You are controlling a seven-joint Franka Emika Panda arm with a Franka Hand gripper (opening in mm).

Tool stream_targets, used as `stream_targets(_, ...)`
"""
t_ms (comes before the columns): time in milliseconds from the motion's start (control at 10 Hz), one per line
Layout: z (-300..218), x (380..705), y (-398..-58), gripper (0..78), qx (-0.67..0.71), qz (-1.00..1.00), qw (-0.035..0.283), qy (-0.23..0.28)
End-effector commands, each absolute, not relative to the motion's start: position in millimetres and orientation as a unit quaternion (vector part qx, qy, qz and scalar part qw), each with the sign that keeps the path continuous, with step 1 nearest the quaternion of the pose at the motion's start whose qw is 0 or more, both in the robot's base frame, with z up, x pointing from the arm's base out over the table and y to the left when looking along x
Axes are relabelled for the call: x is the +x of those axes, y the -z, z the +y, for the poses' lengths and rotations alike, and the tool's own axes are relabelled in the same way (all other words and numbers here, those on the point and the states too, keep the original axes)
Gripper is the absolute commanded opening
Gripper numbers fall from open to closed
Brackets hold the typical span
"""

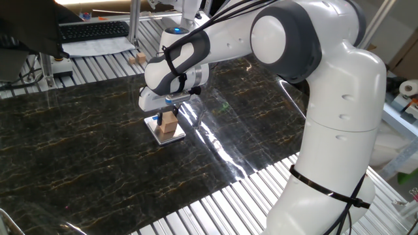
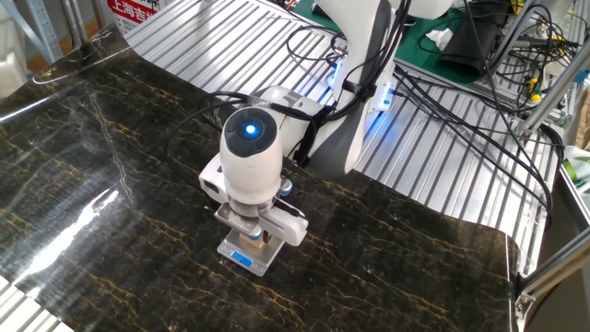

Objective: Remove the object from the scale

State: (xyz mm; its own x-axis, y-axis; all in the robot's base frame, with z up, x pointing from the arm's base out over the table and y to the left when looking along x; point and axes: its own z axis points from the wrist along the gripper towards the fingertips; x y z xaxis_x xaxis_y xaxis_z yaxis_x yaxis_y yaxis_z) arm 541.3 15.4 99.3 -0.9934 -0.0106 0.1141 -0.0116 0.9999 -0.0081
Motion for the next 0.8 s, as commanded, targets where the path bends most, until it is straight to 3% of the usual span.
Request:
stream_targets(100,19.5,540.4,-107.0,1.6,0.002,-0.998,0.062,-0.007)
stream_targets(800,19.0,542.6,-109.3,1.6,0.003,-0.997,0.075,-0.007)
